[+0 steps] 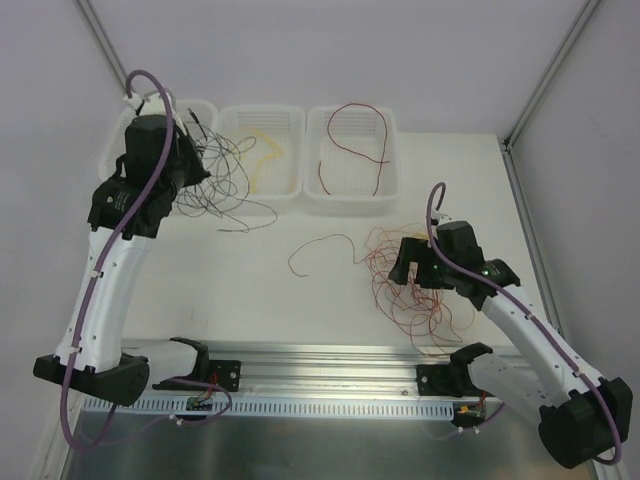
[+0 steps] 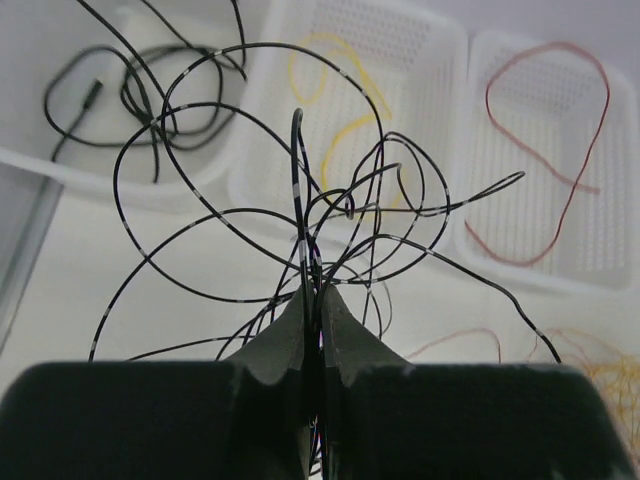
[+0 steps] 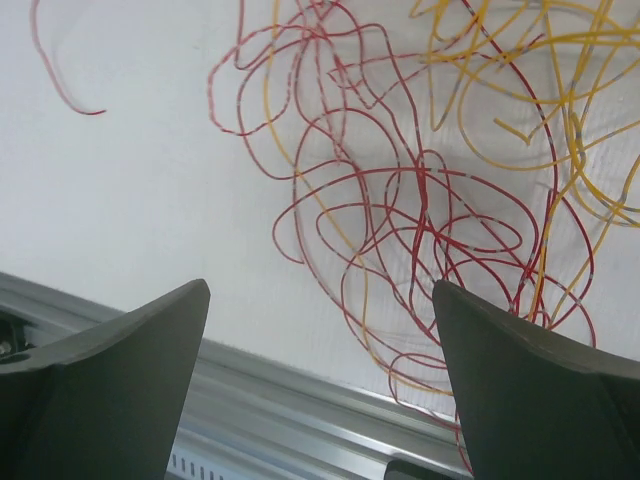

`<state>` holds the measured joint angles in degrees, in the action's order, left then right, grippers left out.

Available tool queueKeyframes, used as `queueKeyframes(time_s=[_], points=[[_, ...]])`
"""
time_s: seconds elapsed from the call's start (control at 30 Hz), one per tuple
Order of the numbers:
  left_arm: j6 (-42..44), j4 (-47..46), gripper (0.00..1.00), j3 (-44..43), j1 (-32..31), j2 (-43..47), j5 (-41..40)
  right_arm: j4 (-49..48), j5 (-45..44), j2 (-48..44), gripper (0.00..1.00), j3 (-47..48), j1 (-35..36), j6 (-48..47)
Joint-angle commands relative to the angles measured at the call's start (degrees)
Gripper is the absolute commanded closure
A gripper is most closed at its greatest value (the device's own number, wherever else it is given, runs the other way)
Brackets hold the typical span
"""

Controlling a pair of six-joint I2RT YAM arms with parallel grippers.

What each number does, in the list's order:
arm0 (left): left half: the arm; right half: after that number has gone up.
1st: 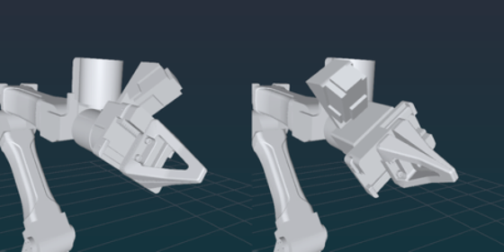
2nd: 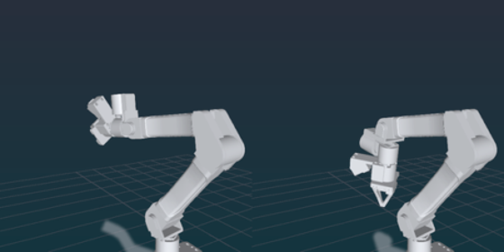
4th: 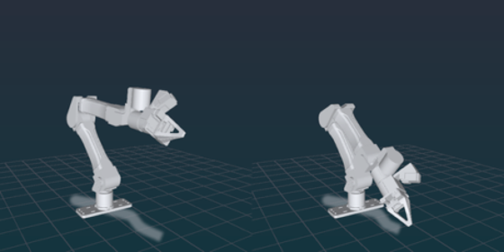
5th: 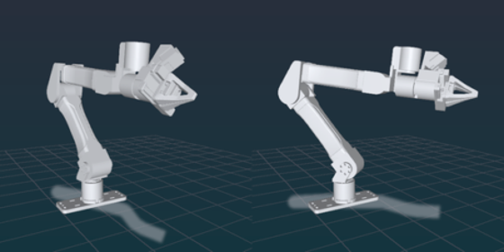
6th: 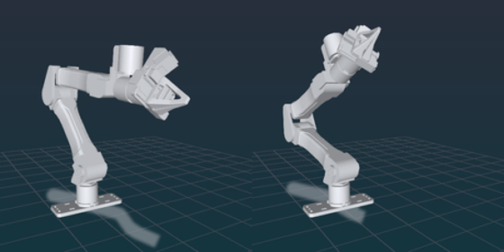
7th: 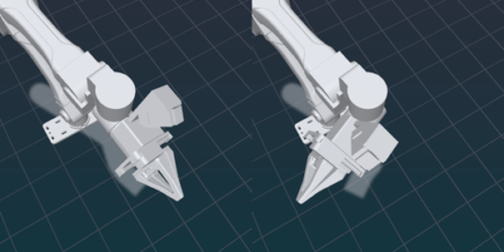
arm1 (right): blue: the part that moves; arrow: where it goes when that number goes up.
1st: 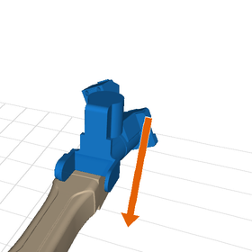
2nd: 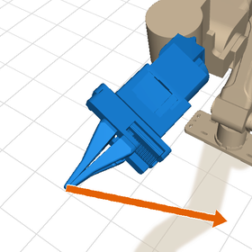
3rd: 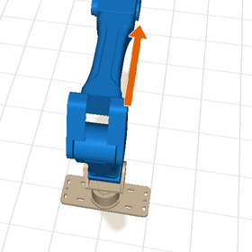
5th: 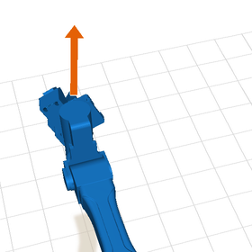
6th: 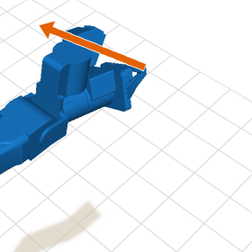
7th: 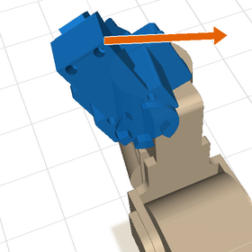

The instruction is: Untangle the cables

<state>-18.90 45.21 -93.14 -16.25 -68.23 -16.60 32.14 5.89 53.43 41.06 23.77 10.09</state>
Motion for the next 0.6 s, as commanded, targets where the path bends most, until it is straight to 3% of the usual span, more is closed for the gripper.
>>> queueKeyframes(time_s=[0.0,0.13,0.4,0.57], points=[[4.0,-2.8,1.00,-10.5,4.2,-3.0,-4.1,7.7,3.0,-4.5,0.00,5.5,0.3,-3.2],[6.6,-5.0,1.00,-21.6,11.6,-11.8,-6.9,11.0,5.3,-7.1,0.00,8.7,0.3,-5.0],[9.7,-11.6,0.97,-44.2,19.6,-31.7,-12.0,13.8,7.5,-9.6,0.01,11.5,0.3,-7.4],[10.4,-17.4,0.93,-40.5,20.4,-38.1,-16.2,13.0,8.0,-8.9,0.00,10.9,0.3,-8.6]])
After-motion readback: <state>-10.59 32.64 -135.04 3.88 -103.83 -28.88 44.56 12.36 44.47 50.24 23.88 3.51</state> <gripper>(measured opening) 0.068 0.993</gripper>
